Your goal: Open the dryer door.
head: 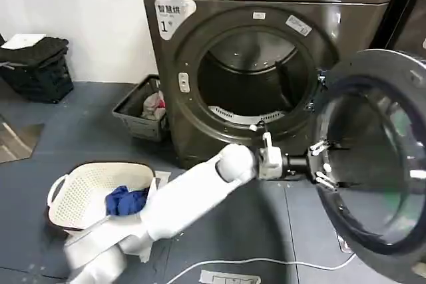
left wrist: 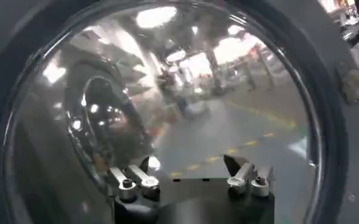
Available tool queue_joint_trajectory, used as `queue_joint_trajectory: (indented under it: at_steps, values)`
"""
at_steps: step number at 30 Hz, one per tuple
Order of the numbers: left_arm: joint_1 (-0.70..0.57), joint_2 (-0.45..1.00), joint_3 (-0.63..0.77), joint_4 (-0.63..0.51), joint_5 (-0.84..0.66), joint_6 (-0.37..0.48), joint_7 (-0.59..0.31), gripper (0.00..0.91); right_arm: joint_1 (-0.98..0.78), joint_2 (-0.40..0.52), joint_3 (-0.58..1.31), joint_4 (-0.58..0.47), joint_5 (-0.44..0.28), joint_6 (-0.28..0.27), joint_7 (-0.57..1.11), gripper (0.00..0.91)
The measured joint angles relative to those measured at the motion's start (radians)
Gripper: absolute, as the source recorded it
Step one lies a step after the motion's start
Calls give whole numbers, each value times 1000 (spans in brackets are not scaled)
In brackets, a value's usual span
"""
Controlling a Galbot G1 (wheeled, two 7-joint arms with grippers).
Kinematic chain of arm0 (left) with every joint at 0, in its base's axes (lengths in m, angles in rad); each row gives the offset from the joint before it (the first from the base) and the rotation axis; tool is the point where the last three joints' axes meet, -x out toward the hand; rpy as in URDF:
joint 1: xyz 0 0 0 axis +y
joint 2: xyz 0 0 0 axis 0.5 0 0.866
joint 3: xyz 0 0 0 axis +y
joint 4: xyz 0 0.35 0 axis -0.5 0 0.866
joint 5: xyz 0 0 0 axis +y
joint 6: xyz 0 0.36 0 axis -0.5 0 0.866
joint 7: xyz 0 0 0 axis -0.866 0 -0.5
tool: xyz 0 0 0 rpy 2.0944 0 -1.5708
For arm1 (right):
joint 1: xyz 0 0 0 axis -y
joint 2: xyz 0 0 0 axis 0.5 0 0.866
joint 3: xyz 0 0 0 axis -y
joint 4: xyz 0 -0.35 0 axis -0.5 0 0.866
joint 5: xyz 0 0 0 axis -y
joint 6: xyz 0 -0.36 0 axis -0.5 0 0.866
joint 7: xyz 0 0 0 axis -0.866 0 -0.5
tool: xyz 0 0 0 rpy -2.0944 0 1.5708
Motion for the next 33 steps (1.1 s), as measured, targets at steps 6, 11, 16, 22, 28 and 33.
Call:
queue_joint_trajectory:
  at_steps: [6,11,16,22,28,33]
  values:
    - [-34,-74,17,61,9,8,-26,907,26,0,53,-7,1,-1,104,907]
    - [-54,-130,30,83,29,29,-55,907,45,0,78,17,-1,-43,171,907]
    - [-59,-134,33,103,52,65,-103,907,47,0,93,35,-33,-42,210,907]
    - [-60,-134,29,115,53,126,-201,907,41,-1,98,30,-32,-6,227,907]
    - [-52,-134,22,110,42,155,-245,907,45,0,97,43,-31,-1,233,907]
    - [-52,-134,6,120,24,194,-301,907,48,0,87,63,-32,9,236,907]
